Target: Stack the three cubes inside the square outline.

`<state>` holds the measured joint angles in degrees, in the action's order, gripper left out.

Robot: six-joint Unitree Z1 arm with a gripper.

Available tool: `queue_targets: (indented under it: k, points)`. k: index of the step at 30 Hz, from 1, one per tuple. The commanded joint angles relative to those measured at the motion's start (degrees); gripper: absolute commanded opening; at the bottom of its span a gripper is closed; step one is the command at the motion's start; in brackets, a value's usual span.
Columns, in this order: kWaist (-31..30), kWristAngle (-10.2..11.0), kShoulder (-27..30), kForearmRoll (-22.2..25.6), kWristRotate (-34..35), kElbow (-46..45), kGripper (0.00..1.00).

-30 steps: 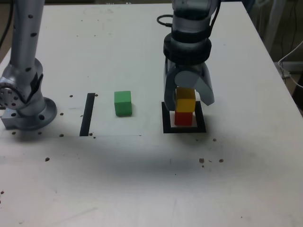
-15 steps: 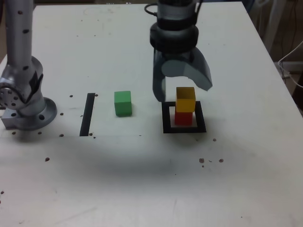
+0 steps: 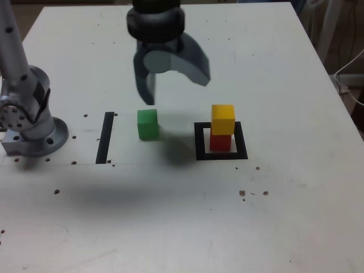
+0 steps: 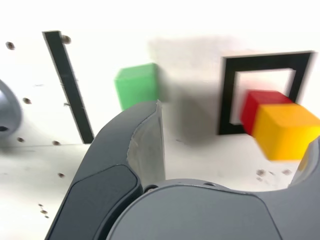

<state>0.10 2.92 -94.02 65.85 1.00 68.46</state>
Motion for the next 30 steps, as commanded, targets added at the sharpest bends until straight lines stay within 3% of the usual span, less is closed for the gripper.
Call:
queue_targets:
  k: [1, 12, 23, 30]
  points:
    - [0.79, 0.21, 0.56, -0.85, -0.52, -1.71, 0.99]
    - [4.53, 3.09, 1.48, -4.52, -2.07, -12.21, 0.99]
    - [4.56, 2.77, -0.49, -8.18, -2.21, -16.11, 0.99]
    - [4.56, 1.83, -3.72, -9.57, -2.23, -15.03, 0.87]
